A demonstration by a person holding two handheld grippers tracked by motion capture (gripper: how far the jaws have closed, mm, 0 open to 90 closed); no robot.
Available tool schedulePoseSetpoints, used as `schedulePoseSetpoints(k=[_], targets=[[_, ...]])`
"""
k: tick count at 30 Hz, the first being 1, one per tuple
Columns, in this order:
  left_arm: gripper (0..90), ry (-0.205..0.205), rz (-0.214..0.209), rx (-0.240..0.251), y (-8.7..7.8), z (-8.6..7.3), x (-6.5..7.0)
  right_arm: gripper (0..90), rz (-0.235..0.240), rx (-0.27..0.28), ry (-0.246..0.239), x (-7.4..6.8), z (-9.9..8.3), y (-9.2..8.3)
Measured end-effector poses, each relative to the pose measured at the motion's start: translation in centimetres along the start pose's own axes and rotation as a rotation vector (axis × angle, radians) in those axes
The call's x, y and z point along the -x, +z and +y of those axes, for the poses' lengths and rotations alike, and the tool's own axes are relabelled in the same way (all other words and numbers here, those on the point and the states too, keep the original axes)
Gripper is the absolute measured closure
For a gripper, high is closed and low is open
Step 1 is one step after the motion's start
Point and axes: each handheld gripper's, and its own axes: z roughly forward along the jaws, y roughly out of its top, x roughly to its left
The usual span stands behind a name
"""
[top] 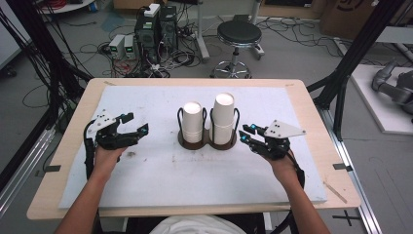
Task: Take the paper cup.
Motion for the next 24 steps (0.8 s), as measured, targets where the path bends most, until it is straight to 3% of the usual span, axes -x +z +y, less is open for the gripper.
schedulePoseSetpoints(k=[8, 15, 18, 20, 24], targets=[[20.5, 0.003, -0.006, -0.003, -0.2, -0.1, 0.2, 72.1, 0.041, -0.009, 0.0, -1.0, 0.5, 1.2], [20.5, 0.009, -0.006, -0.013, -0.1, -0.2, 0.3, 80.7, 0.081, -0.026, -0.018, -2.3, 1.0, 3.4], [20.5, 0.007, -0.004, -0.015, -0.1, -0.3, 0.4, 83.3, 0.078, -0.022, -0.022, -2.6, 1.0, 4.0], [20.6, 0.006, -0.006, -0.018, -0.1, -0.4, 0.5, 90.0, 0.073, -0.012, -0.04, -2.9, 1.2, 4.5], [20.5, 0.012, -0.007, -0.023, -0.2, -0.4, 0.7, 90.0, 0.073, -0.01, -0.04, -3.0, 1.5, 5.1]])
